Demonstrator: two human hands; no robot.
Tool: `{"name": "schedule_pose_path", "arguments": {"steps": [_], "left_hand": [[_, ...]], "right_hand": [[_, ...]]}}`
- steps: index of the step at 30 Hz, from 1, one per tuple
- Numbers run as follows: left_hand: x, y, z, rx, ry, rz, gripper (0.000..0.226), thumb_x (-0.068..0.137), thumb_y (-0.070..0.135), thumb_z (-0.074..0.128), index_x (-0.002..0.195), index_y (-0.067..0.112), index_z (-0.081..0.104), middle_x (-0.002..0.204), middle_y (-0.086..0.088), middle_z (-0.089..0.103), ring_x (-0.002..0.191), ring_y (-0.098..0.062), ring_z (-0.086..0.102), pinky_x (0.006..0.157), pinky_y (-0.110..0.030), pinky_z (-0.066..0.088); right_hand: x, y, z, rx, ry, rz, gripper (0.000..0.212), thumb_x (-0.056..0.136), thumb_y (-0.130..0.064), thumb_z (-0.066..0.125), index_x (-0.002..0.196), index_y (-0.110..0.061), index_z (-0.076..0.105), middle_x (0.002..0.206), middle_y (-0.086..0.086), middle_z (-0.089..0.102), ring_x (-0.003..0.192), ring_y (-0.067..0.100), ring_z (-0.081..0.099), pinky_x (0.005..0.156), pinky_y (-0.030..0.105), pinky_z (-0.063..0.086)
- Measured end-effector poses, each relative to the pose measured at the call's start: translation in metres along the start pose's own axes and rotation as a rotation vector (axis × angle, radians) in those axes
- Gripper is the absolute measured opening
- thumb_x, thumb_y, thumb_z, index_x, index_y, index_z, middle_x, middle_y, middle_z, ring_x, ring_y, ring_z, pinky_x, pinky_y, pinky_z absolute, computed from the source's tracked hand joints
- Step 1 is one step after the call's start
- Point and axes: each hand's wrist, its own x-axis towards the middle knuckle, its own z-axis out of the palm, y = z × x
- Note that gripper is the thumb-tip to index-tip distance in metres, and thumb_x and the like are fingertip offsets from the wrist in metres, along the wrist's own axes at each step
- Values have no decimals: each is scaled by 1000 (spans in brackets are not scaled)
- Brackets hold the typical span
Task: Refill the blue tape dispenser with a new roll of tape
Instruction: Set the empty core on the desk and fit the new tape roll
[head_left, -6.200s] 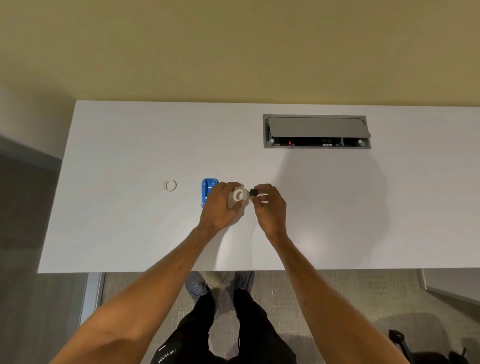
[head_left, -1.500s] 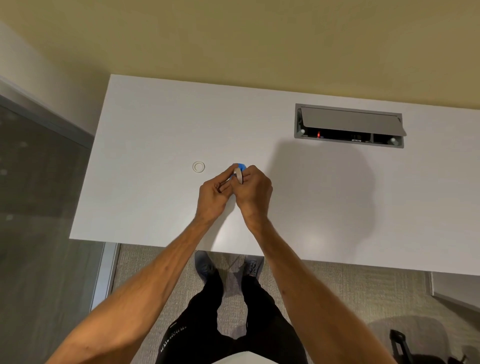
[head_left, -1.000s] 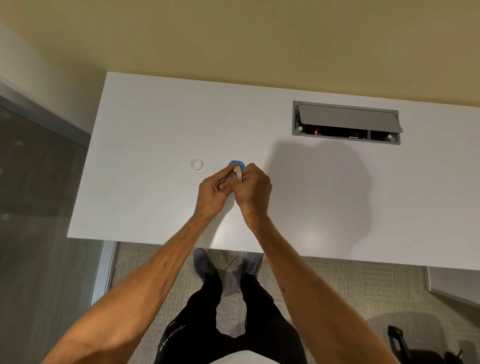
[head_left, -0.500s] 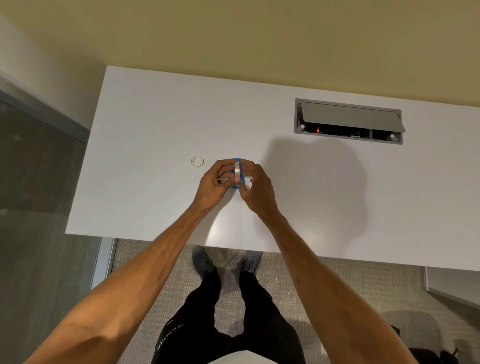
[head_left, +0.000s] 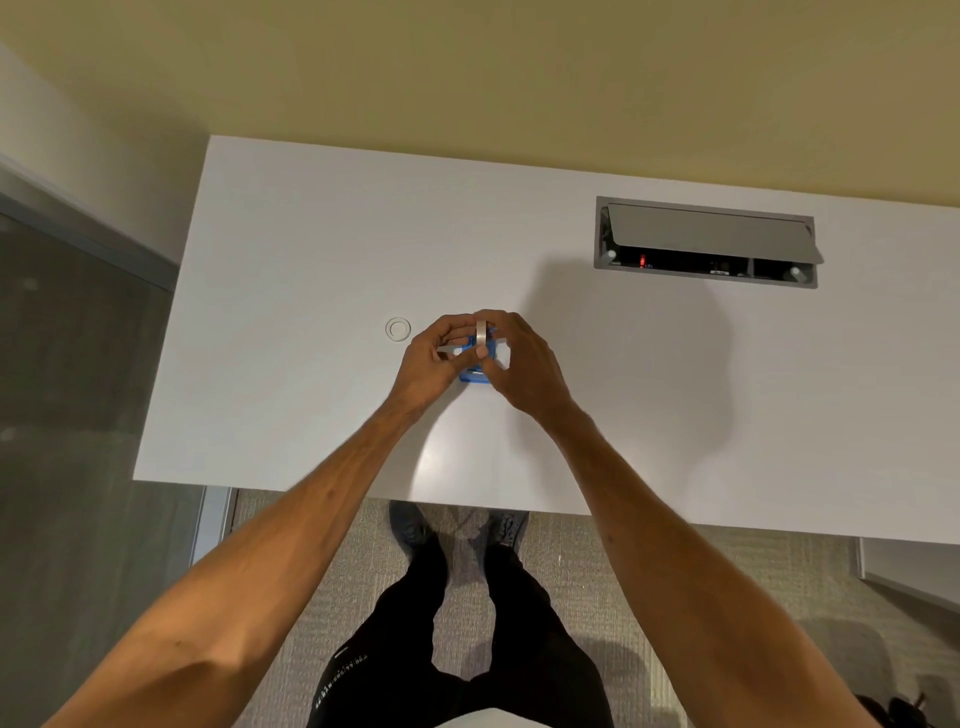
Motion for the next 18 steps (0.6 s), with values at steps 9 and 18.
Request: {"name": "schedule_pose_path", "arguments": {"steps": [9,18], "left_hand": [[11,-13,-11,295,-25,3,69,96,2,71,159,22,51,163,2,54,153,-18,47,132,-48,38],[23,-20,0,429,-281,16,107,85,24,93,168,6,27,169,-11,43,160,-30,40,133,-52,34]], "right_hand": [[19,12,10,-134,5,113,47,97,-21,71,141,-18,53,133,0,67,110,21,70,98,39,60],[22,20,19,-231,2,106,42,101,-31,67,138,-18,54,127,1,69,109,22,70,96,39,58]]}}
